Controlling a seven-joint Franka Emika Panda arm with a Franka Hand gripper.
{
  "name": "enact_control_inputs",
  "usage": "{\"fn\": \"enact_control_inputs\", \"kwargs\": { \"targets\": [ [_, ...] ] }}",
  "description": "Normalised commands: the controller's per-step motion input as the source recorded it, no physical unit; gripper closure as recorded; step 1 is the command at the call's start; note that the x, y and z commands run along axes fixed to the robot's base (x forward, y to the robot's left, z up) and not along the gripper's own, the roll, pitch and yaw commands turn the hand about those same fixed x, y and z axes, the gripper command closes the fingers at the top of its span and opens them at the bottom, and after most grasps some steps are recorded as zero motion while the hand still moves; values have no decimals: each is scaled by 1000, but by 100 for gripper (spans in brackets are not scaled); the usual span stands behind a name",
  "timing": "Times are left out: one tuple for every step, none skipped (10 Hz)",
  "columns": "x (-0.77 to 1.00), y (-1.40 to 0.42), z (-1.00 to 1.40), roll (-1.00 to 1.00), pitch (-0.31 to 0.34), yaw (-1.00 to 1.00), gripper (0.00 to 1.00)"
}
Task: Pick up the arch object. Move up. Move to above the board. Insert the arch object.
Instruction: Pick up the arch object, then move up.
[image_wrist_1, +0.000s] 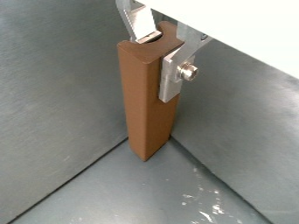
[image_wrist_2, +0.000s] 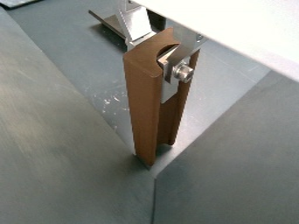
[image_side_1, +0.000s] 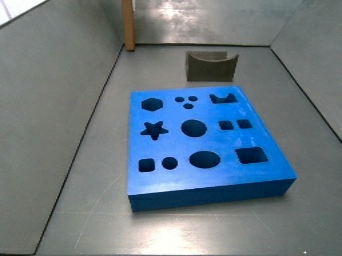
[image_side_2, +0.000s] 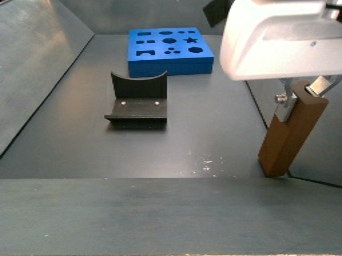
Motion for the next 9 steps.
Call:
{"fn": "enact_control_inputs", "kwargs": {
  "targets": [
    [0, 0, 0, 0, 0, 0, 100],
    [0, 0, 0, 0, 0, 0, 100],
    [0, 0, 0, 0, 0, 0, 100],
    [0, 0, 0, 0, 0, 0, 100],
    [0, 0, 0, 0, 0, 0, 100],
    [0, 0, 833, 0, 0, 0, 100],
    [42, 49, 870, 10, -9, 15, 100],
    [14, 45, 770, 11, 36, 13, 100],
    [6, 34, 597, 29, 81, 4, 100]
  ]
}}
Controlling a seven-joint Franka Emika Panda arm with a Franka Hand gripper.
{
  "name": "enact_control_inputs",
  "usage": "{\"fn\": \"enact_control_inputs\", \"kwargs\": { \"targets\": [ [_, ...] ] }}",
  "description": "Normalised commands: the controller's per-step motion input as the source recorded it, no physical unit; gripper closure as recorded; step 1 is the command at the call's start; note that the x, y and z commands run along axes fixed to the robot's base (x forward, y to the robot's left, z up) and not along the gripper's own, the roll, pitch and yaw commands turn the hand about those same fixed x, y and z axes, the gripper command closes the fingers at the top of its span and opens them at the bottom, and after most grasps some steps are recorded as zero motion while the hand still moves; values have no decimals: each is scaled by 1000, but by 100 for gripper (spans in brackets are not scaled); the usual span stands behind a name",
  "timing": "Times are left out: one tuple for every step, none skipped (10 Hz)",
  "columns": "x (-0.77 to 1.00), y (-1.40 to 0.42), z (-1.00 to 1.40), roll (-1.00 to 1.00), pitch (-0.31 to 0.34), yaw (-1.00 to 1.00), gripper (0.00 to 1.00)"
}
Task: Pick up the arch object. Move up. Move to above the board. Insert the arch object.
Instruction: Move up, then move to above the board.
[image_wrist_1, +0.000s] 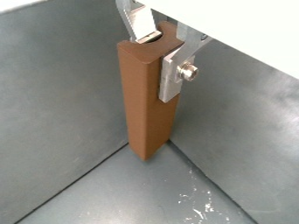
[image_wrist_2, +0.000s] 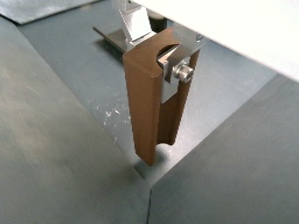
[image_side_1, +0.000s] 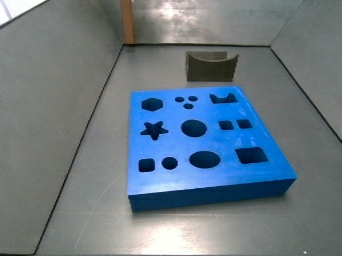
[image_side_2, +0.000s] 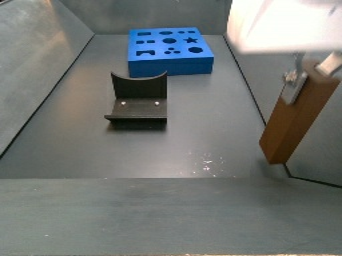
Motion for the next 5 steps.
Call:
{"fn": "enact_control_inputs", "kwargs": {
  "targets": [
    [4, 25, 462, 46, 104, 0, 100],
    [0, 17, 327, 57, 114, 8, 100],
    [-380, 459, 1000, -2, -276, 78, 100],
    [-395, 471, 893, -3, -290, 82, 100],
    [-311, 236, 783, -27, -233, 22, 100]
  ]
}}
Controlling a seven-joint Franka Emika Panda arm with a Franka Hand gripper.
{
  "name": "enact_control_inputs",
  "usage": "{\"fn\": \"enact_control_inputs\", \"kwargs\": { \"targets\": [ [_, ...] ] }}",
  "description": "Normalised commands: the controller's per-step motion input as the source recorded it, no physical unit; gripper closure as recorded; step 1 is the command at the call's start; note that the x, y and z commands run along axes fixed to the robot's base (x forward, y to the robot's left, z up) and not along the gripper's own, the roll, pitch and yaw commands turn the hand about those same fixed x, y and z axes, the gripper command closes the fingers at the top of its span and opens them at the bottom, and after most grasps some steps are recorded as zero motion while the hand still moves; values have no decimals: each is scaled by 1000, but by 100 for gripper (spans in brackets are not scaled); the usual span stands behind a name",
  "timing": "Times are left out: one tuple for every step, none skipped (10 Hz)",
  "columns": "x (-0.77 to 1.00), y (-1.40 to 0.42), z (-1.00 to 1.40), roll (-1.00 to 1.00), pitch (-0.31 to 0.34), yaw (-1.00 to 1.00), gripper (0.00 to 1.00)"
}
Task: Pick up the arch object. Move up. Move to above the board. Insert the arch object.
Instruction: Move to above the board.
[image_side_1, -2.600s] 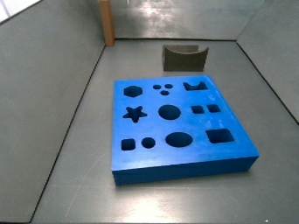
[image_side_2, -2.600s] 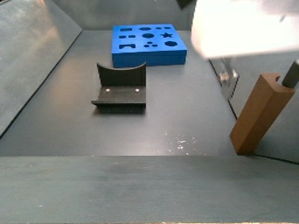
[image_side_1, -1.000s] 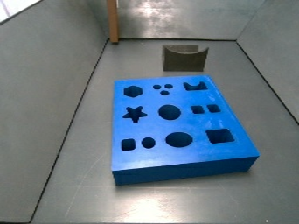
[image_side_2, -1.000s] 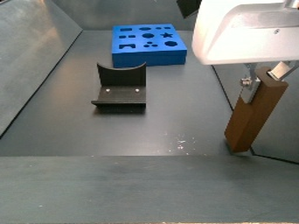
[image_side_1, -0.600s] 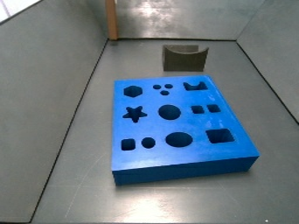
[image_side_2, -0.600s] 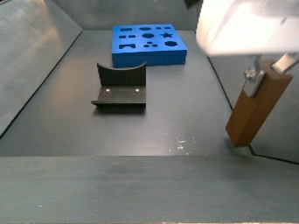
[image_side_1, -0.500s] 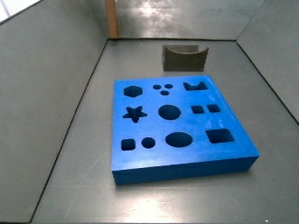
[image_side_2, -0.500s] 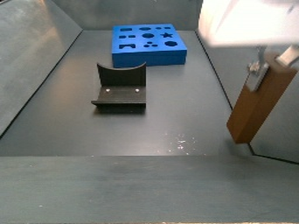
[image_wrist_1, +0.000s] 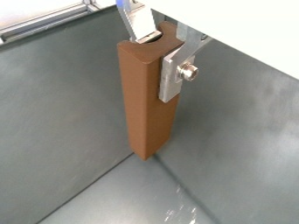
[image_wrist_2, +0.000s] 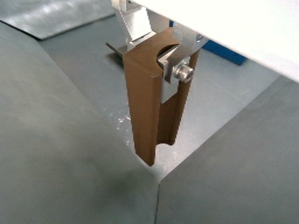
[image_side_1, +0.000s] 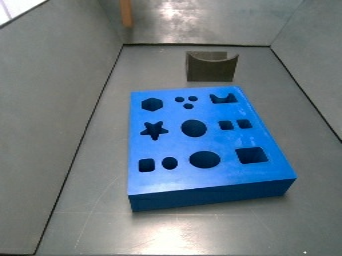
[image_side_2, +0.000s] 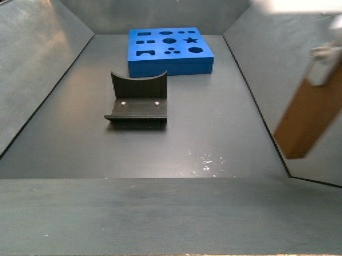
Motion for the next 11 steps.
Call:
{"fn": "enact_control_inputs", "kwargs": {
  "targets": [
    [-248, 132, 705, -18, -184, 8, 100],
    [-129, 57, 529, 16, -79, -6, 100],
    [-80, 43, 378, 17, -8, -3, 100],
    [-43, 28, 174, 22, 45, 6, 100],
    [295, -1000, 181, 135, 539, -525, 100],
    [299, -1000, 176, 150, 525, -478, 100],
    [296, -1000, 183, 160, 430, -303, 100],
    [295, -1000, 184, 63, 244, -139, 100],
    [295, -1000, 184, 38, 177, -90, 100],
    [295, -1000, 187, -8, 98, -41, 100],
    [296, -1000, 189, -26, 72, -27, 100]
  ]
}}
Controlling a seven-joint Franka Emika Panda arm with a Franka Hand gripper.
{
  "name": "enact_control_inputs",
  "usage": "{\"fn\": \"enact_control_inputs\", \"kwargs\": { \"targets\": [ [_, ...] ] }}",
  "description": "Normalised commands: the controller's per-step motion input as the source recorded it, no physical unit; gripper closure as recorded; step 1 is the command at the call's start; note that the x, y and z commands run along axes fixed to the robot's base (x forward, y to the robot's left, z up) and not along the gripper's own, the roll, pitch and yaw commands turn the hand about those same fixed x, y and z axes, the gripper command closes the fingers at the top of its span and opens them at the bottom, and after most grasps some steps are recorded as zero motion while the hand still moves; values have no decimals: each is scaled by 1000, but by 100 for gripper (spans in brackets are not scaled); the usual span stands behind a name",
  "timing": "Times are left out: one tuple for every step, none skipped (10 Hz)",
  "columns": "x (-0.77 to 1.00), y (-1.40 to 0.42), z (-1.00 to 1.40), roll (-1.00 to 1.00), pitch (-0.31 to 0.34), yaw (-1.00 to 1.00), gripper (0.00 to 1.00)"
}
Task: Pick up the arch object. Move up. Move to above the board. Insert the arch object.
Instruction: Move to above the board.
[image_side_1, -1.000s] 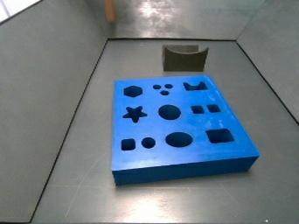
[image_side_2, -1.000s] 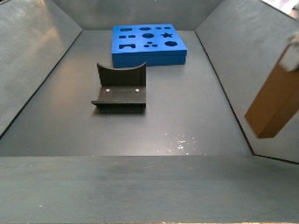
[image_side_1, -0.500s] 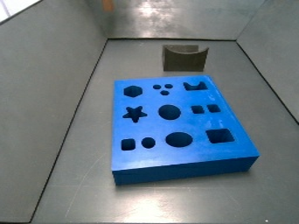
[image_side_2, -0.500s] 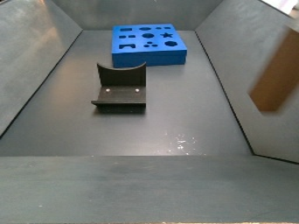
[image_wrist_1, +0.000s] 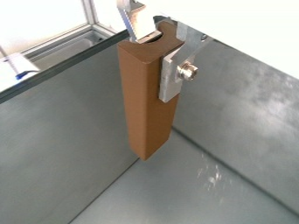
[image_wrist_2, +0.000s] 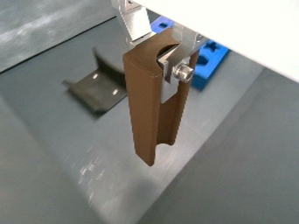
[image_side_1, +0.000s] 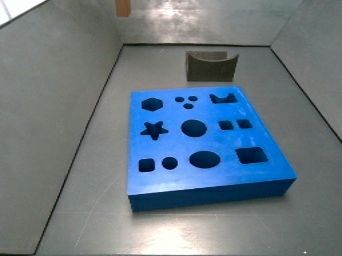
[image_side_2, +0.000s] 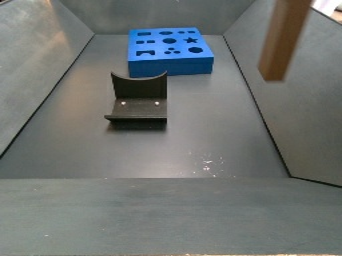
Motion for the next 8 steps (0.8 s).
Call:
{"fn": "enact_control_inputs", "kwargs": {
  "targets": [
    [297, -1000, 193, -4, 54, -13, 100],
    [297, -1000, 194, -7, 52, 6, 100],
    [299, -1000, 197, -17, 48, 4, 100],
    [302, -1000, 199, -13, 57, 11, 100],
    [307, -1000, 200, -2, 75, 11, 100],
    [314, -1000, 200, -22, 87, 7, 100],
    [325, -1000, 202, -7, 112, 5, 100],
    [336, -1000, 203, -5, 121, 8, 100]
  ]
}}
